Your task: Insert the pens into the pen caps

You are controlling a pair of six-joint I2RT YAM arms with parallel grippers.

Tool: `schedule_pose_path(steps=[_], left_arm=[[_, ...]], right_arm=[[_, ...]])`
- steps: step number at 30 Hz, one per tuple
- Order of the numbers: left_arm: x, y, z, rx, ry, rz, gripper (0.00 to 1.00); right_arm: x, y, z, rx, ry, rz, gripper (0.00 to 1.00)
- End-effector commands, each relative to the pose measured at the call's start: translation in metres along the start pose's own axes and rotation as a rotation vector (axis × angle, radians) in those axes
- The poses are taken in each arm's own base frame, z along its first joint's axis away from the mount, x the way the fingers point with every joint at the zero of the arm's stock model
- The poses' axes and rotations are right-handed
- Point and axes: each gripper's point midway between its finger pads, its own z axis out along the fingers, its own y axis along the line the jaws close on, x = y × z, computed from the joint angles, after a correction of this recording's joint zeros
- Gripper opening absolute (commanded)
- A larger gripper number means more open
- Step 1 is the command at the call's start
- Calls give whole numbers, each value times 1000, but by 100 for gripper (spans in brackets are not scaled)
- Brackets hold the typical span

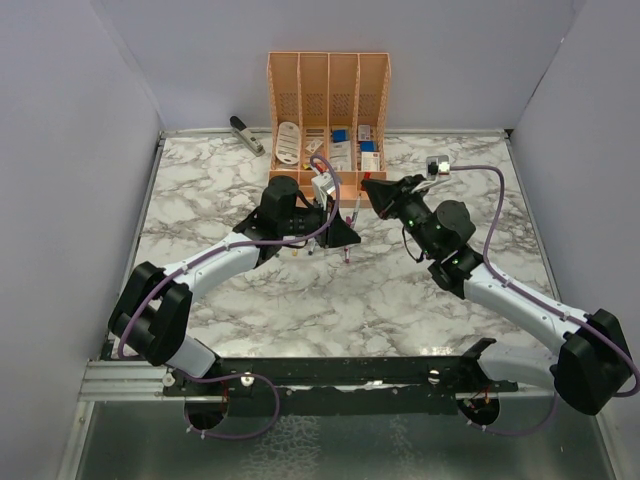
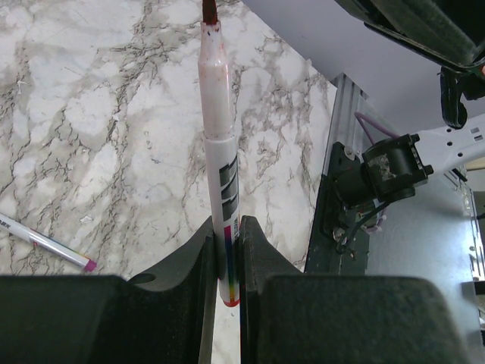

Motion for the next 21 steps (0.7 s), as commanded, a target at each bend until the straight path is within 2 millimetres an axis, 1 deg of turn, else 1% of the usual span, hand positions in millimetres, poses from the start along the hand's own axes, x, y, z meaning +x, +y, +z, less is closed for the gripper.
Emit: schedule_pose_path(steps=[1, 9, 21], left_arm=[[-10, -12, -1, 36, -17, 43, 0], [-11, -10, 0, 30, -16, 44, 0], [-13, -7, 0, 9, -21, 52, 0]], right_arm=[[-3, 9, 2, -41, 0, -5, 1], [8, 8, 3, -48, 38, -4, 1], [13, 6, 6, -46, 52, -13, 1]])
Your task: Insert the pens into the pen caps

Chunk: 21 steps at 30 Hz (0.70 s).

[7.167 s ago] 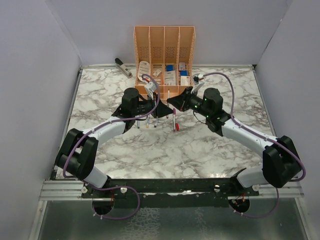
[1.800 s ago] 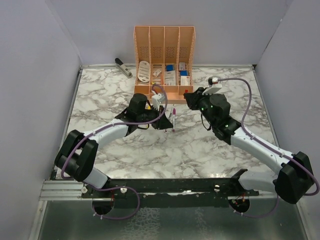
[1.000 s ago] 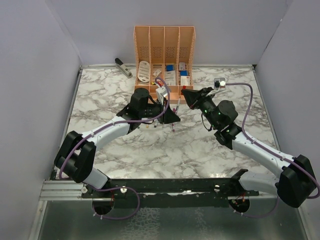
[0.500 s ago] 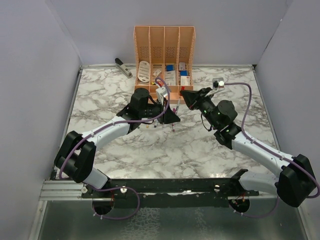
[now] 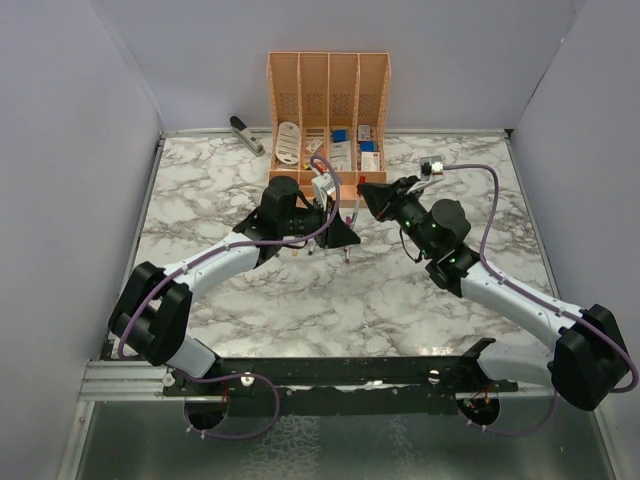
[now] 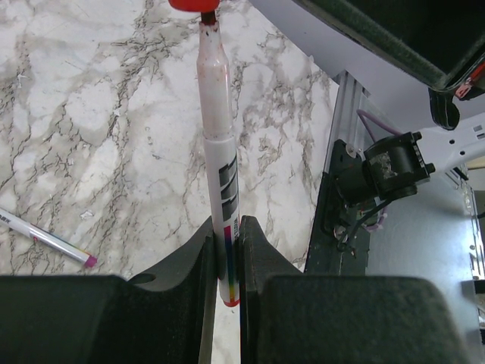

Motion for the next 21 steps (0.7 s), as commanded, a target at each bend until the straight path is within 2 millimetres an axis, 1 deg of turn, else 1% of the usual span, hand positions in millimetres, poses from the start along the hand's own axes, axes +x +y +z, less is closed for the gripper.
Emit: schedule_pose_path(steps=[1, 10, 21], left_arm=[[-15, -8, -1, 7, -29, 55, 0], [-18, -2, -2, -39, -46, 65, 0], [-21, 1, -5, -68, -57, 71, 0]], right_arm=[[-1, 6, 4, -28, 11, -8, 1], [7, 8, 4, -35, 67, -22, 1], [5, 7, 1, -24, 74, -38, 1]])
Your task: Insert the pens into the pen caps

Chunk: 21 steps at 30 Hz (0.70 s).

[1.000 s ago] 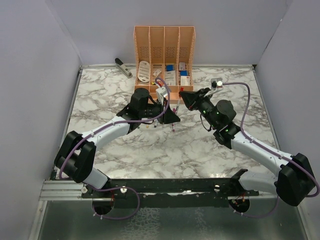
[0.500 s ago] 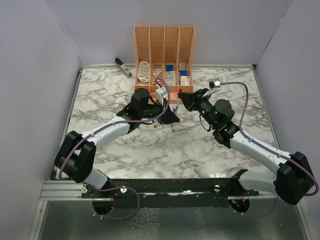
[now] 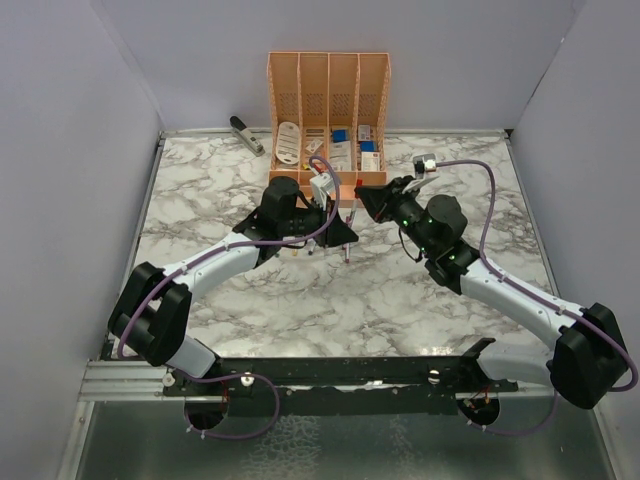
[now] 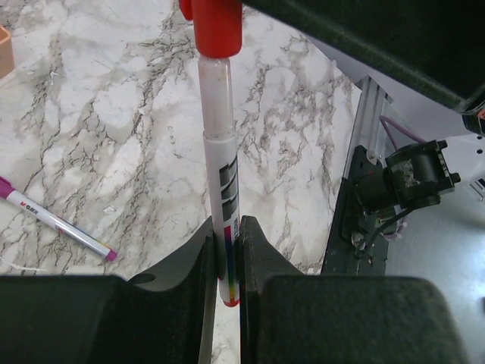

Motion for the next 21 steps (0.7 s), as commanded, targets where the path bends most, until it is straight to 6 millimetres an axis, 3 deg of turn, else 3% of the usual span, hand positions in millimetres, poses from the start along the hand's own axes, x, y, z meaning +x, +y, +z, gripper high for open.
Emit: schedule_pose_path(steps=[1, 11, 21], left_arm=[[-22, -10, -5, -7, -55, 61, 0], [-30, -11, -7, -17, -81, 81, 0], [-51, -10, -10, -56, -150, 111, 0]], right_arm=[[-5, 7, -1, -25, 9, -18, 1], [13, 7, 0, -35, 68, 22, 1], [53, 15, -1, -111, 213, 75, 1]])
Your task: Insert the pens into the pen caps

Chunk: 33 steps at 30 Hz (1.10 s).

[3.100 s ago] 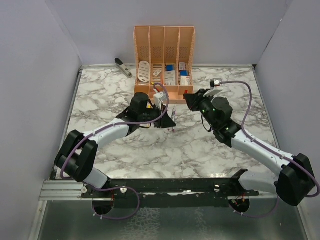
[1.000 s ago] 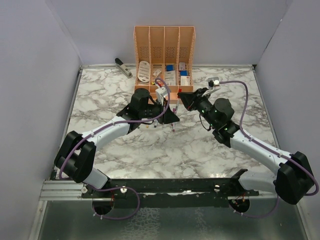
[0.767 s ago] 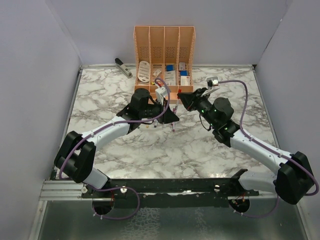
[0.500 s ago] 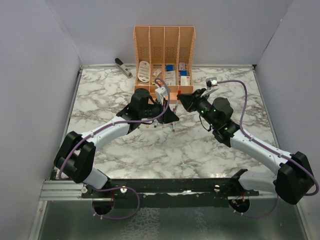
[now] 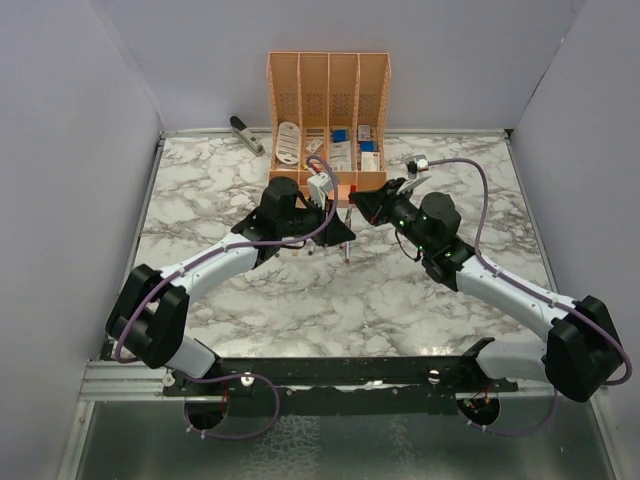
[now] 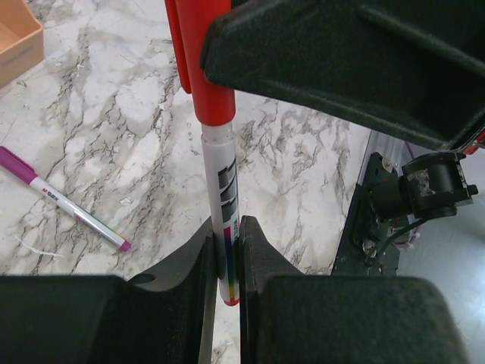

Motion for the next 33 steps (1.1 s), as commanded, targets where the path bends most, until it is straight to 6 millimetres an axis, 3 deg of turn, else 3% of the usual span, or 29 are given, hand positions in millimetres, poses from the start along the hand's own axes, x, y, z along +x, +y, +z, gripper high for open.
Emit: schedule_pose_path(steps=[1, 12, 23, 33], left_arm=[[-51, -16, -8, -6, -151, 113, 0], [-84, -11, -14, -59, -240, 143, 0], [-126, 13, -39, -208, -372, 171, 0], [-124, 23, -37, -190, -372, 125, 0]], right_arm=[[36, 14, -1, -93, 150, 41, 1], [77, 18, -4, -151, 340, 54, 1], [125, -11, -11, -33, 550, 14, 1], [137, -17, -14, -4, 588, 2, 1]])
